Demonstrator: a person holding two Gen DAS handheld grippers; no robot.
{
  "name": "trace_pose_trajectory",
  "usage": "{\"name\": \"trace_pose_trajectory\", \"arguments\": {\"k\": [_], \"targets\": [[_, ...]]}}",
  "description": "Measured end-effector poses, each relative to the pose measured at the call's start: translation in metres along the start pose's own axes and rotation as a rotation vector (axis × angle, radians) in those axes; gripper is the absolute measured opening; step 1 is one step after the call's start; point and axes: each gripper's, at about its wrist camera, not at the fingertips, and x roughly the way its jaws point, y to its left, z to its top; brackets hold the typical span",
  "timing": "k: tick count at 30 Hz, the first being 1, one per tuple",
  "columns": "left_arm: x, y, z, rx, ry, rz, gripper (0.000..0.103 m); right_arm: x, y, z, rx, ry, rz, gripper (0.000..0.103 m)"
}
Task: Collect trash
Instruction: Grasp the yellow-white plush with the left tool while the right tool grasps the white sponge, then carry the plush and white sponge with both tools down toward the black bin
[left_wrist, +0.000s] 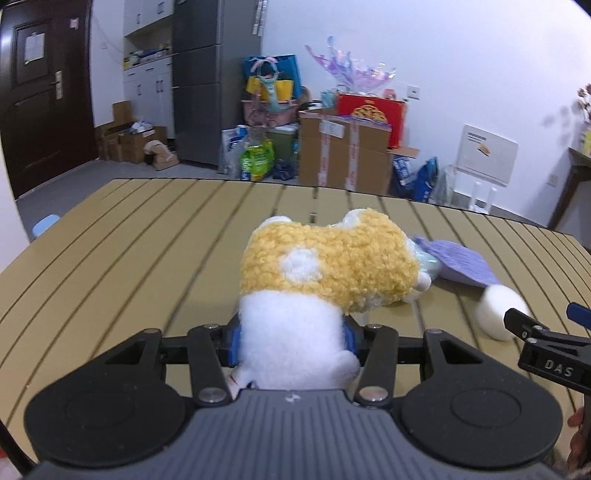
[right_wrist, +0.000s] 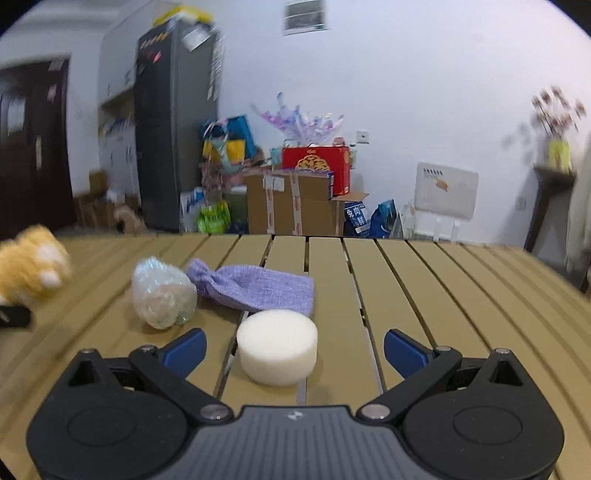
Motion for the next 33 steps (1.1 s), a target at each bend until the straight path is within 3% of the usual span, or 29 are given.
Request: {"name": "trace_pose_trajectory", "arguments": {"k": [7,9,11,22,33], "targets": [[0.009,0.020,0.006,-0.019,-0.004,0.017,0.049,0.050,0.006,0.008,0.009,0.142,0.006,0.085],[0.011,0.022,0.006,-0.017,-0.007,0.019,0.049,0.059,0.001,0.008,0.051,0.183,0.027,0.068],[0.014,0.023,0.006,-0.022,0.001,0.019,0.049,0.060,-0.001,0.008,0.073,0.170,0.026,0.056],[0.000,0.020,-0.001,-0.027,0.007,0.006,0.049,0.021,-0.001,0.005,0.072,0.120,0.046,0.053],[-0.051,0.019,-0.016,-0.012,-0.005,-0.004,0.049,-0.053,0.004,0.008,0.032,0.069,0.072,0.053]]}}
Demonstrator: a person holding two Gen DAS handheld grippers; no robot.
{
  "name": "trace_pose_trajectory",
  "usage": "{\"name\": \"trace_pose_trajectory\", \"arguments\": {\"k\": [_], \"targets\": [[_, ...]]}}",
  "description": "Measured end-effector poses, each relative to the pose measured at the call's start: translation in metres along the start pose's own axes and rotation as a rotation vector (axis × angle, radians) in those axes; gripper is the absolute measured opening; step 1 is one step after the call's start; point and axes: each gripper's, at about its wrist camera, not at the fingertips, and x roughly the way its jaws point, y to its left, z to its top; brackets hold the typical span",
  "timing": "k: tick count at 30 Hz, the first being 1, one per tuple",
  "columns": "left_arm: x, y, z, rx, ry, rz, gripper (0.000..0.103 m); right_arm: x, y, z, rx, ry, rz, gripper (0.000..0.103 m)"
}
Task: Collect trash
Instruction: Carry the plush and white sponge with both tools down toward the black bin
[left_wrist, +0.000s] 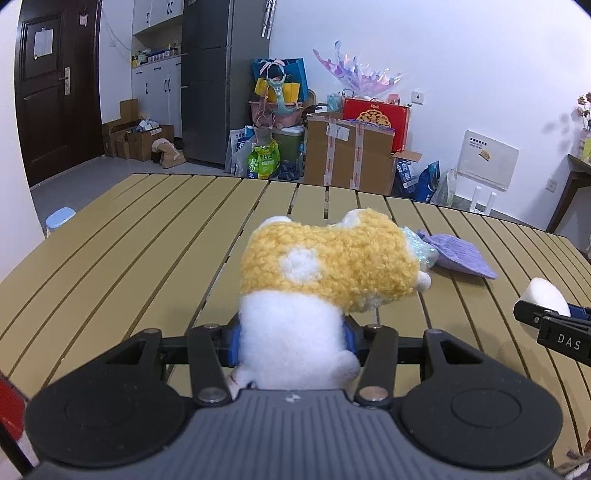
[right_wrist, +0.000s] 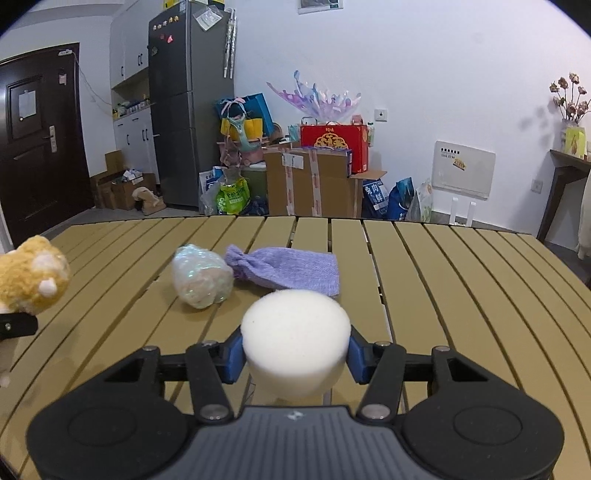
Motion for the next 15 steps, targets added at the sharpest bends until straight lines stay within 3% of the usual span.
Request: {"name": "trace_pose_trajectory", "arguments": {"k": [15], "targets": [[-0.090,0.000,-0.031,0.003,-0.018,-0.025,0.049,-0.118,0.013,-0.023,-0.037,-0.043,0.022,0.052]]}}
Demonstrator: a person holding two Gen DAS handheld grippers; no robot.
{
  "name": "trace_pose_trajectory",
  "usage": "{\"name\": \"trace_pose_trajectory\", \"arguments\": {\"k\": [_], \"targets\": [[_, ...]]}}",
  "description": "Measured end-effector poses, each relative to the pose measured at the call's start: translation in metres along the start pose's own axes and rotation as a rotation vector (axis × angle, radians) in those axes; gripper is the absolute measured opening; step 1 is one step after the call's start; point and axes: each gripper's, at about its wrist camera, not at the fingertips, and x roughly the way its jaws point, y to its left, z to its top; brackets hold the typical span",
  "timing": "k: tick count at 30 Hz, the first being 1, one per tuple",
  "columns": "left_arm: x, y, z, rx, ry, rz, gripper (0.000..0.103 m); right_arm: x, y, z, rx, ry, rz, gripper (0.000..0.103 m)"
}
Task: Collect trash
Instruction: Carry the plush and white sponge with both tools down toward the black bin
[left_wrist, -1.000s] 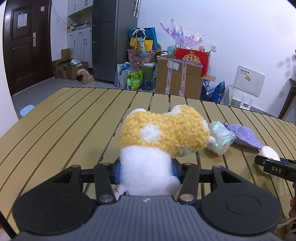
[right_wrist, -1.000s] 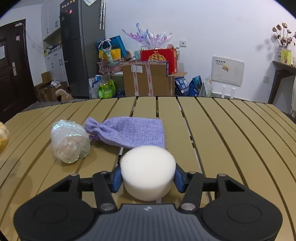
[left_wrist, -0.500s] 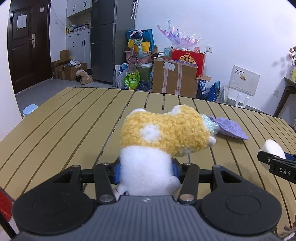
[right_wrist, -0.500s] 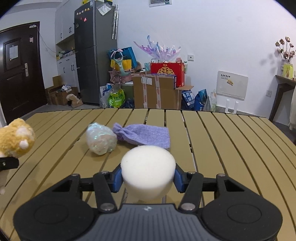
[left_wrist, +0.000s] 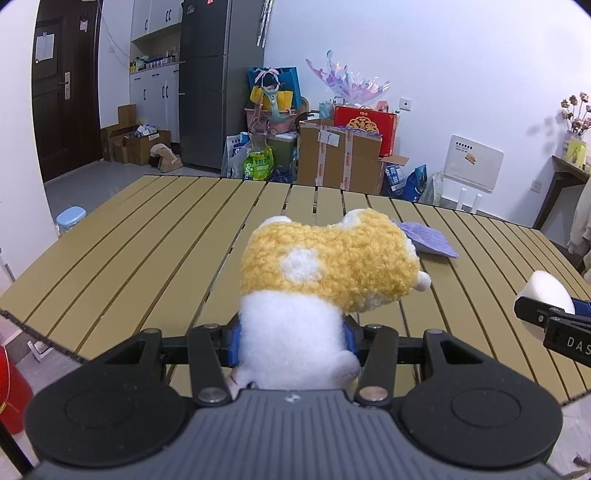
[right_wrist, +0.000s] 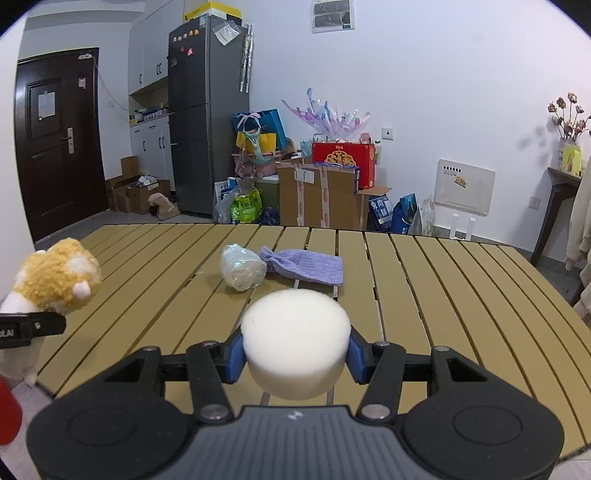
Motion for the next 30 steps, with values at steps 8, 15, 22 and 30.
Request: {"name": "trace_pose_trajectory", "arguments": {"k": [8,15,22,30], "targets": [[-0.043,0.003,-0.022,-0.012,-0.001,-0.014,0.049,-0.060,0.010,-0.018,-0.017,-0.021,0.002,0.052],[-0.074,0.006,-0.042,-0.007,-0.007,-0.021,0.049,-0.101,0.016,-0.039,-0.030,-0.025,0.006,0.052],[-0.096,0.009,-0.065,0.010,0.001,-0.022,0.049,-0.129,0.021,-0.065,-0.045,-0.002,0.012,0.052],[-0.114,0.010,-0.097,0.044,0.019,-0.030,0.049,-0.153,0.032,-0.101,-0.070,0.038,0.023,0.052]]}}
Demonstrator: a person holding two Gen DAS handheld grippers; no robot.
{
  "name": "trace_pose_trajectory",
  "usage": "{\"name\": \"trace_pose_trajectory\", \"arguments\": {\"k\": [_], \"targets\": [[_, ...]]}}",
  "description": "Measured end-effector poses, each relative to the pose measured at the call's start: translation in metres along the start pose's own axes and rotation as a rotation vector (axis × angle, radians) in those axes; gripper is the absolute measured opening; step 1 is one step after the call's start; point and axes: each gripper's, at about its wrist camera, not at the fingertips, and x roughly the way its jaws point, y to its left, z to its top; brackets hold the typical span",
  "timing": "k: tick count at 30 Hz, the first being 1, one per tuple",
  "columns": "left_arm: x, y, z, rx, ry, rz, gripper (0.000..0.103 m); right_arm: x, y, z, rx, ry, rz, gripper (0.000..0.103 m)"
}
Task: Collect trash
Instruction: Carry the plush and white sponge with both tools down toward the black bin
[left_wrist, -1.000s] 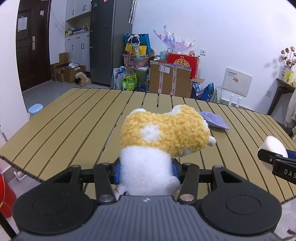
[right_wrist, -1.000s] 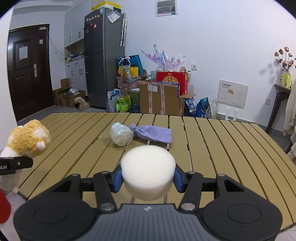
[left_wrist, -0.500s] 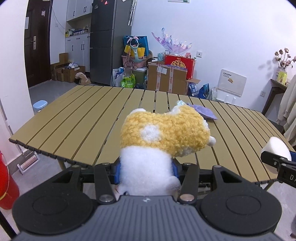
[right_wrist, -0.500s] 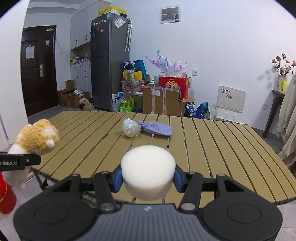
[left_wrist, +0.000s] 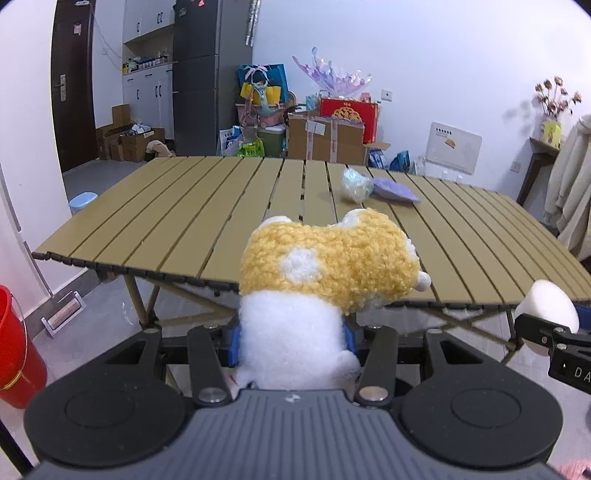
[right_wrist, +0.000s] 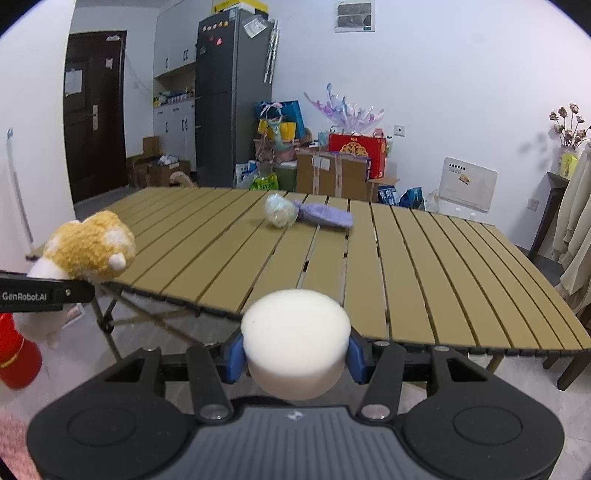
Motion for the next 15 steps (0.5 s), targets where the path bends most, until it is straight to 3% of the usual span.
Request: {"name": "trace_pose_trajectory", "arguments": {"k": [15], "targets": [[0.021,-0.001,-0.076,0.036,0.158,-0.028,0.049,0.008,0.018,-0.063,0.019,0.132,0.033,0.052]]}}
